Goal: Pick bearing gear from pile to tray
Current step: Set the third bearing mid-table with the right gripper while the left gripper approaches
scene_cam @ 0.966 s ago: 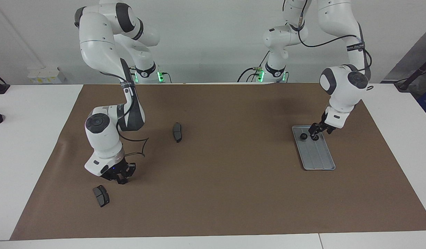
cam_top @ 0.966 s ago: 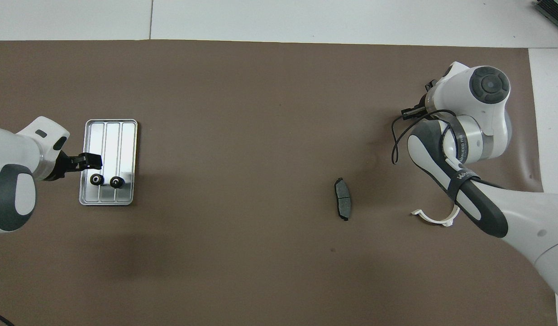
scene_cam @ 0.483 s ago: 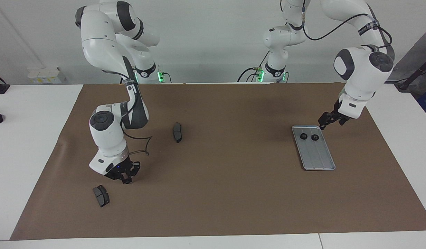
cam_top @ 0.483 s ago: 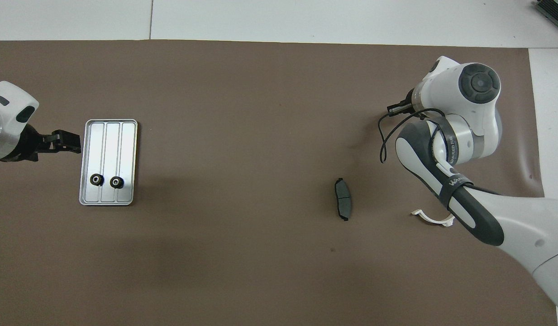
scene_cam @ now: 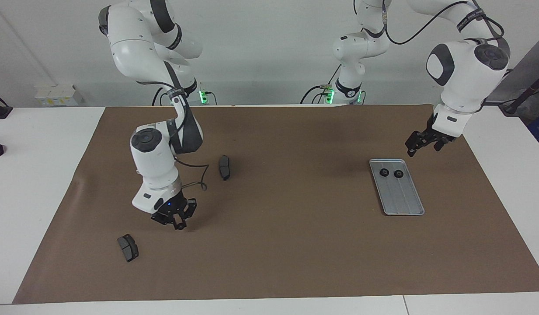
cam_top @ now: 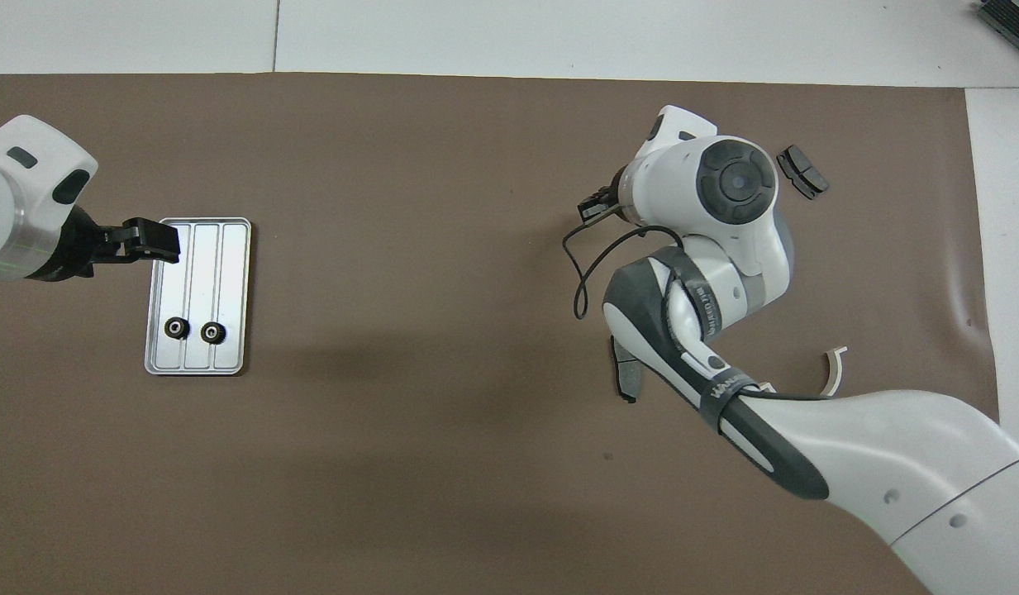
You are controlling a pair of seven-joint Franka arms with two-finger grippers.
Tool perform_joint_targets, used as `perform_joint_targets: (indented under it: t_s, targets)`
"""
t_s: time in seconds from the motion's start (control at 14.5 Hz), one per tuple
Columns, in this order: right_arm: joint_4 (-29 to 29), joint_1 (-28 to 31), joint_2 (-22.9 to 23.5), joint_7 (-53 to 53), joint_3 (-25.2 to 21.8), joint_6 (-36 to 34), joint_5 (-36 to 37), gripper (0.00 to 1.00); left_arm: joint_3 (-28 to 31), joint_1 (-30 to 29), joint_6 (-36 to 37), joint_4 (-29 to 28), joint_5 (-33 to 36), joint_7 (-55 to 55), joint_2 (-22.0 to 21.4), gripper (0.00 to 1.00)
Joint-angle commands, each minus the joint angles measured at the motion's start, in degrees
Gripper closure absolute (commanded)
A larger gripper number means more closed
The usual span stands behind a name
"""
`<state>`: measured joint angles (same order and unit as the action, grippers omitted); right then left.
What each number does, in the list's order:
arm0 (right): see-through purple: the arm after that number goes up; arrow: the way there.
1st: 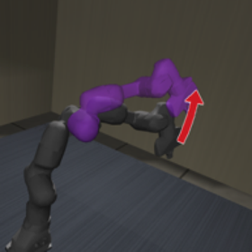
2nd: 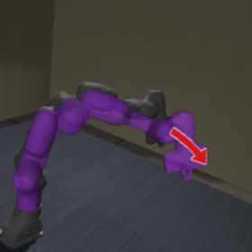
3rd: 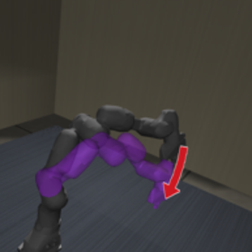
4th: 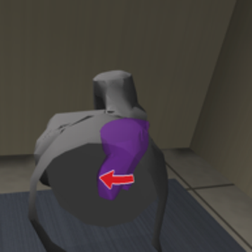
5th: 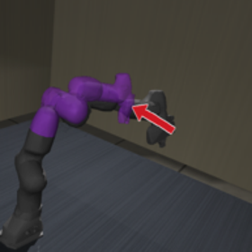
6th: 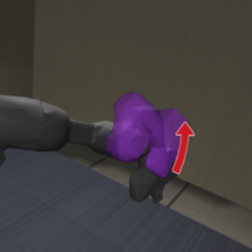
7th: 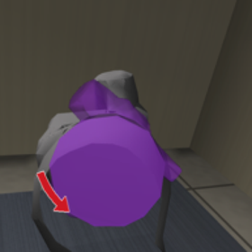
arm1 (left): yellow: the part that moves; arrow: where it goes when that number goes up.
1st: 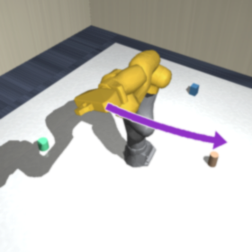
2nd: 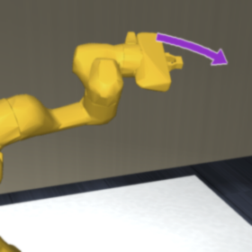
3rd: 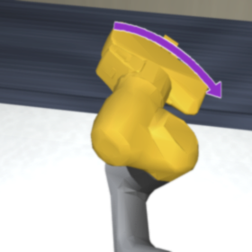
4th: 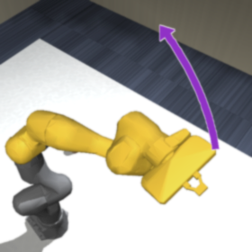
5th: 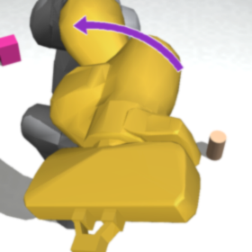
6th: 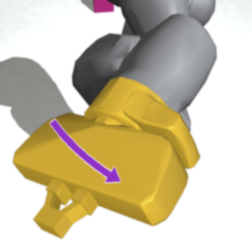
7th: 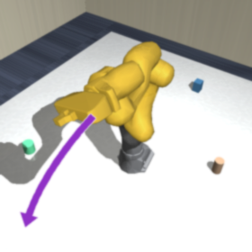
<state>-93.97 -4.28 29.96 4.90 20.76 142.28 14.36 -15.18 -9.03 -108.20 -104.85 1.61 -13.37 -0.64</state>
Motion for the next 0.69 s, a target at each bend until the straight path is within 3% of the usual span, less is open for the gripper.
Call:
perform_joint_targets:
  t_s: [0.0,0.14,0.41,0.62]
  targets:
    - [0.6,-5.1,0.6,2.9,-0.1,4.4,-0.4,0.98,-2.1,0.5,-0.5,0.4,-1.1,-4.5,0.4,0.0]
    - [0.6,-9.9,2.6,4.8,-0.2,8.4,0.1,0.97,-2.3,1.2,-1.4,0.1,-1.7,-5.0,0.4,0.0]
    - [5.7,-16.0,7.6,10.1,-0.7,9.5,1.3,0.96,-2.3,1.2,-3.9,-0.4,-1.7,-5.1,1.0,0.0]
    - [11.7,-22.0,12.1,17.8,-3.3,9.8,3.4,0.83,-2.2,0.9,-7.7,-1.3,-1.7,-5.1,3.0,0.0]
